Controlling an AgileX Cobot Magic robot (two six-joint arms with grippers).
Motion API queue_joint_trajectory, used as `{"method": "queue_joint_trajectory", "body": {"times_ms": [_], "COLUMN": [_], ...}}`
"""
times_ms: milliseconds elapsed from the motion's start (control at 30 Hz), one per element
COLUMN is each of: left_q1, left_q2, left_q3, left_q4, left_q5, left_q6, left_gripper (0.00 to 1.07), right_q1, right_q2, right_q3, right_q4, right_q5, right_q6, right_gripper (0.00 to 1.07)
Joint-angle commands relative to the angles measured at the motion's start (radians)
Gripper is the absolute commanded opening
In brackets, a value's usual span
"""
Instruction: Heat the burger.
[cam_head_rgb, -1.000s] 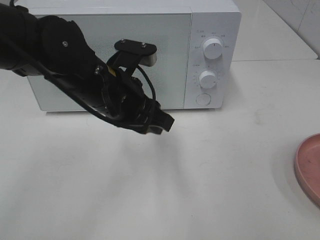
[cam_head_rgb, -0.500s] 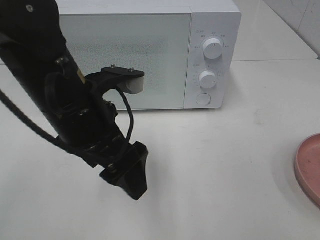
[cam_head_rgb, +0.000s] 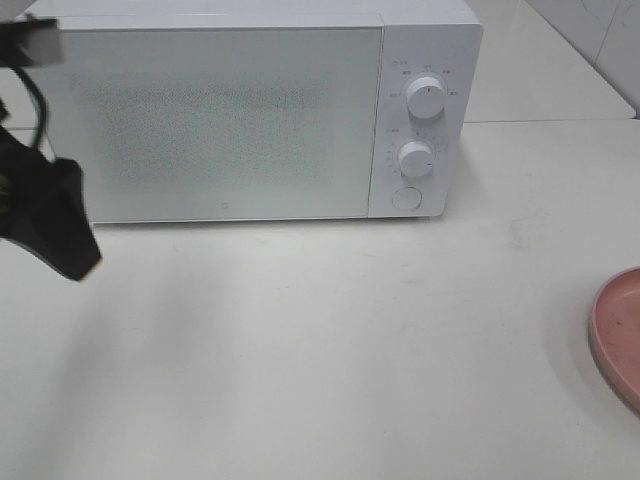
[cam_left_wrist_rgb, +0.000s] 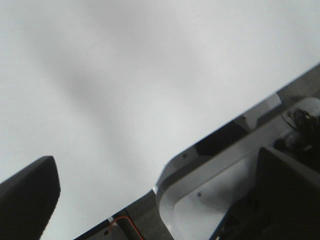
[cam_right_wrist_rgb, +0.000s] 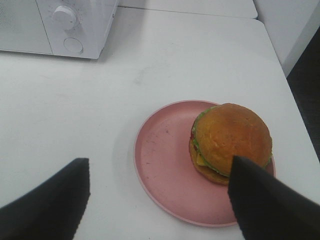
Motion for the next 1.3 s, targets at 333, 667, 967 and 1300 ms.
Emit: {"method": "queue_joint_trajectory", "body": {"times_ms": [333,667,967,1300], "left_q1": [0.366,0.369,0.369,0.369], "left_q2": [-0.390,-0.726,-1.118,-1.384], "left_q3": [0.251,0.509,0.611,0.611], "left_q4": [0.068,0.073,0.097,0.104], "left_q5": [-0.002,-0.125,-0.168,-0.168], "left_q6": [-0.019,-0.011,-0.019,-0.018], "left_gripper": [1.00,1.00,1.00,1.00], "right_q1": [-0.003,-0.003,-0.003,-0.003], "right_q2": [-0.018,-0.018,-0.018,-0.018], "right_q3": [0.001,0.001,0.001,0.001], "right_q4": [-0.010,-0.010,-0.010,-0.010], "right_q5": [-0.001,-0.001,-0.001,-0.001], "right_q6": [-0.006,-0.006,-0.006,-0.006], "right_gripper": [0.76,0.76,0.76,0.76]}}
